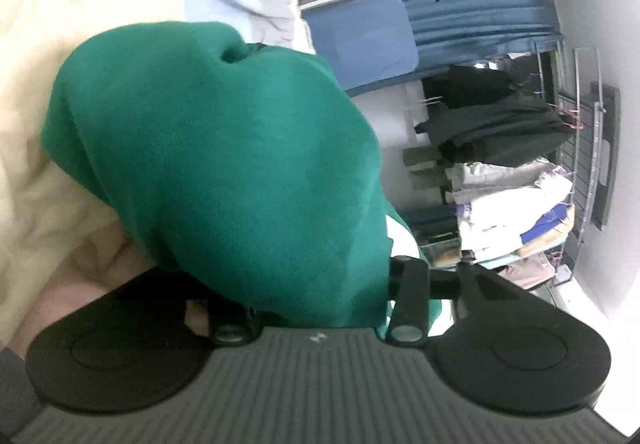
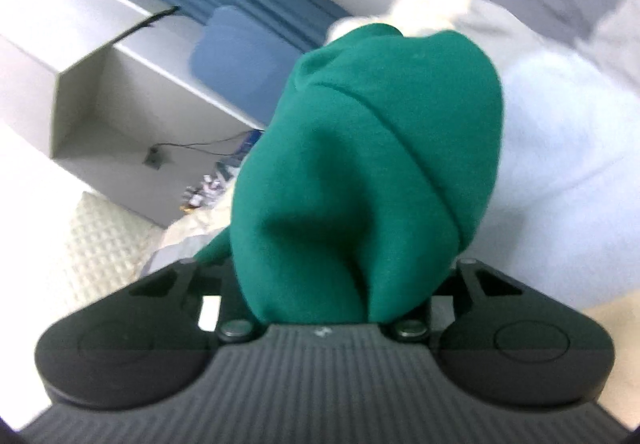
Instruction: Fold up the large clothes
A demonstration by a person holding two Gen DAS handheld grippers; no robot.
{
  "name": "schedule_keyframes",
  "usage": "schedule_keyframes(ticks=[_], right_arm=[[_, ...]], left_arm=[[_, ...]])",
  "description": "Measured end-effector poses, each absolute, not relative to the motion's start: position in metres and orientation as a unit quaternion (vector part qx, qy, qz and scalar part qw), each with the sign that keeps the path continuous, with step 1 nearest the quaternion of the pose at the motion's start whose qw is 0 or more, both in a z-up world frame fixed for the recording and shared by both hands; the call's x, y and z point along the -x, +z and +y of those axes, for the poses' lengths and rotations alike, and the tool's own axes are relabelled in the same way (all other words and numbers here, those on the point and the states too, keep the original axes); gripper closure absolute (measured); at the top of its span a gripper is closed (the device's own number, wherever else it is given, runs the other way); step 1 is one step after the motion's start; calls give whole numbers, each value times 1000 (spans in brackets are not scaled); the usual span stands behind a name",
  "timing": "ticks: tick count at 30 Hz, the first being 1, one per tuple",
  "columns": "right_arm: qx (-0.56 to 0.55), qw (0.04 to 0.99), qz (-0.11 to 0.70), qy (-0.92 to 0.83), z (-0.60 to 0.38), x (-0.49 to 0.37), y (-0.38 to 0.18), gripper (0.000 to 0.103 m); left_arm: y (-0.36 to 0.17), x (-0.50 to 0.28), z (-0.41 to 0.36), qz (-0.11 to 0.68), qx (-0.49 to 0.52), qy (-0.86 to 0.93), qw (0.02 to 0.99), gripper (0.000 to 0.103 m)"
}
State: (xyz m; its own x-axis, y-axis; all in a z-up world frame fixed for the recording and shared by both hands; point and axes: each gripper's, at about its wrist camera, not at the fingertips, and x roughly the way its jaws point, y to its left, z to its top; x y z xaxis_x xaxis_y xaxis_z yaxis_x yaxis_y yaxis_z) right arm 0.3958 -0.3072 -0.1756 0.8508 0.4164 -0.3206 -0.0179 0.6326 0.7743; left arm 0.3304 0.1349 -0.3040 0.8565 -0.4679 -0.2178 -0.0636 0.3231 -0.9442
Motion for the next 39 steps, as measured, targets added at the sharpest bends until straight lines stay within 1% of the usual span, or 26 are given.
schedule_keyframes(ticks=[2,4,5,7,8,9,10,14,20,25,28,30,33,35,39], right_arm=[[-416,869,224,146,-311,-385,-163,70],[-401,880,195,166,-312,-374,-141,70],[-388,887,179,175,-314,-367,-130,70],[-373,896,155,186,-320,-351,-111,70],[-369,899,147,187,-326,-344,-101,70],[-368,899,142,189,-332,-340,-93,70],[-369,899,137,190,-338,-333,-86,70],[-354,907,131,187,-357,-309,-64,70],[-350,917,86,171,-404,-259,-31,70],[-342,930,38,130,-466,-210,-1,70],[-342,935,5,91,-516,-172,8,70],[-349,935,-14,58,-548,-151,6,70],[-347,937,-25,2,-591,-121,-11,71],[-353,935,-15,-34,-616,-109,-33,71],[-403,910,4,-101,-662,-84,-97,71]], left_arm=[[-298,-327,134,229,569,-144,776,59],[-287,-318,128,223,560,-165,781,64],[-279,-313,125,214,554,-181,784,69],[-262,-305,122,192,554,-200,785,72],[-252,-303,120,186,555,-209,784,75],[-240,-302,115,178,551,-223,784,79],[-230,-298,110,174,546,-232,786,81],[-196,-288,70,186,522,-270,787,89],[-157,-266,-11,188,514,-325,771,90],[-117,-275,-99,189,499,-379,756,90],[-103,-279,-160,198,482,-416,746,90],[-102,-279,-203,215,470,-429,741,90],[-122,-272,-262,259,434,-446,739,92],[-146,-266,-302,290,383,-449,753,95],[-198,-247,-340,344,316,-454,759,96]])
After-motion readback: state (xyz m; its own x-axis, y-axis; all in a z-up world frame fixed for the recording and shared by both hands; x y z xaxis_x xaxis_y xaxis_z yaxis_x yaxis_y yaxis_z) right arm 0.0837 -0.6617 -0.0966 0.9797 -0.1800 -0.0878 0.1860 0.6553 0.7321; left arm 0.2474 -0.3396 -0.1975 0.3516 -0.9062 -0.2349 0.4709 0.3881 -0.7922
